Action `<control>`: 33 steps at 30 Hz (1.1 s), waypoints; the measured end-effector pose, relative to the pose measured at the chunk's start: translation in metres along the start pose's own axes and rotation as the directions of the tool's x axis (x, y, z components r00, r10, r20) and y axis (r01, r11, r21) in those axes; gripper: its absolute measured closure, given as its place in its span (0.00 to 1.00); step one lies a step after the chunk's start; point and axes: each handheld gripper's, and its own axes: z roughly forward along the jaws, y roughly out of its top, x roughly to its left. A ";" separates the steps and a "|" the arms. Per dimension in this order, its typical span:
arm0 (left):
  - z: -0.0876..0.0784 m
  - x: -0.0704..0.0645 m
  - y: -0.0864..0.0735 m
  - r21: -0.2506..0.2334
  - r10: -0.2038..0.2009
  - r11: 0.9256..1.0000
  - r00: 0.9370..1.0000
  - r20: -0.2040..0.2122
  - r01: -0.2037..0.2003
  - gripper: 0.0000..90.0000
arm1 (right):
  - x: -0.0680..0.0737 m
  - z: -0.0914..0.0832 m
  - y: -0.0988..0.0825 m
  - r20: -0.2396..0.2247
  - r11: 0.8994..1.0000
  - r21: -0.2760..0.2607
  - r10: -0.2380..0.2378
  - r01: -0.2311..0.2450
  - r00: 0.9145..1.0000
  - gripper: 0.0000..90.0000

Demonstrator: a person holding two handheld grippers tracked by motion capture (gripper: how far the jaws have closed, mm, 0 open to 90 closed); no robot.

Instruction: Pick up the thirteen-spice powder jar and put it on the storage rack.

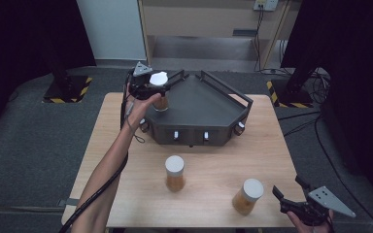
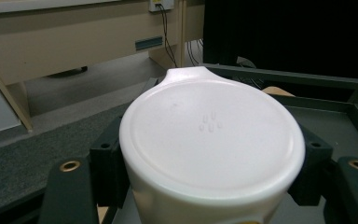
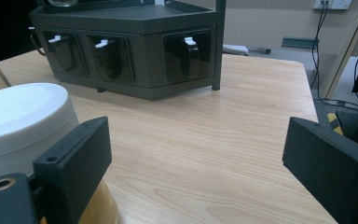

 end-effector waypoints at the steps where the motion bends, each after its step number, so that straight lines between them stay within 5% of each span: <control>1: 0.001 0.000 -0.001 0.001 -0.001 1.000 1.000 -0.002 0.001 0.33 | 0.000 0.000 0.000 0.000 1.000 0.000 -0.001 0.001 1.000 0.09; 28: 0.011 -0.010 -0.020 -0.008 0.021 1.000 0.999 -0.034 -0.021 0.32 | -0.001 0.000 0.000 -0.003 1.000 -0.001 -0.004 0.004 1.000 0.09; 30: 0.011 -0.009 -0.019 -0.018 -0.018 1.000 1.000 -0.024 0.017 0.21 | -0.001 0.000 0.000 -0.003 1.000 0.000 -0.004 0.004 1.000 0.09; 33: 0.009 -0.009 -0.016 -0.037 -0.009 0.999 1.000 -0.021 0.008 0.14 | -0.001 0.000 -0.001 -0.003 1.000 -0.003 -0.001 0.001 1.000 0.09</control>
